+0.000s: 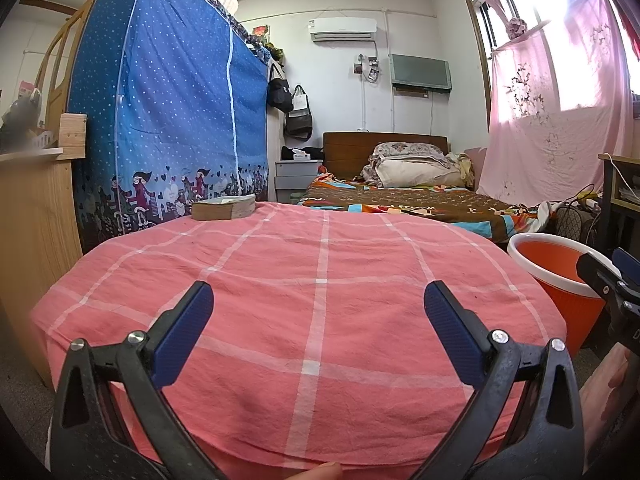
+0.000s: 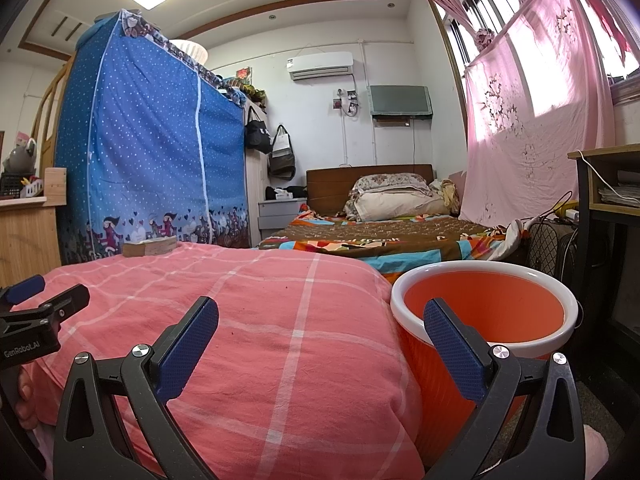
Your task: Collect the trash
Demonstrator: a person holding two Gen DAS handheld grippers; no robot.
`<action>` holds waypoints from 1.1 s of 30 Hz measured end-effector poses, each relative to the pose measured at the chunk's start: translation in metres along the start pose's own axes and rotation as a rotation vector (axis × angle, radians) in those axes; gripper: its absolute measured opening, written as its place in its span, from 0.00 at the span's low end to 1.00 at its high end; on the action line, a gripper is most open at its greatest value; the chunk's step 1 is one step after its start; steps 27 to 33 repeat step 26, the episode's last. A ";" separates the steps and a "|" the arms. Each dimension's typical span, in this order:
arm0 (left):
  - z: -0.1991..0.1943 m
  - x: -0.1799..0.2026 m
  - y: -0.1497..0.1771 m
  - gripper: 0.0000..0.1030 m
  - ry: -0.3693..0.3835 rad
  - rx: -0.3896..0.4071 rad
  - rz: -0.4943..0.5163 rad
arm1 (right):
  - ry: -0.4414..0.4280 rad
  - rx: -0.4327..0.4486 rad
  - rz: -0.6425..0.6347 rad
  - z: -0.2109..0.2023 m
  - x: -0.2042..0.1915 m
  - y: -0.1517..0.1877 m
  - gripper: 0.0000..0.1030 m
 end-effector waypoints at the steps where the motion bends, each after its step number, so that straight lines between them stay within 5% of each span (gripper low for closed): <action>1: 0.000 0.000 0.000 1.00 0.002 0.000 -0.001 | 0.000 0.000 0.000 0.000 0.000 0.000 1.00; 33: -0.004 0.002 -0.002 1.00 0.011 0.024 0.026 | -0.002 -0.006 0.001 0.000 -0.001 0.002 1.00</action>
Point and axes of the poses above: each gripper's, at about its wrist camera, not at the fingertips, and z roughly the way its jaws point, x to its right, y to its underside, the point moved 8 cm from there along z, roughly the way its jaws point, and after that the axes turned 2 degrees about -z, right-handed, at the moved point
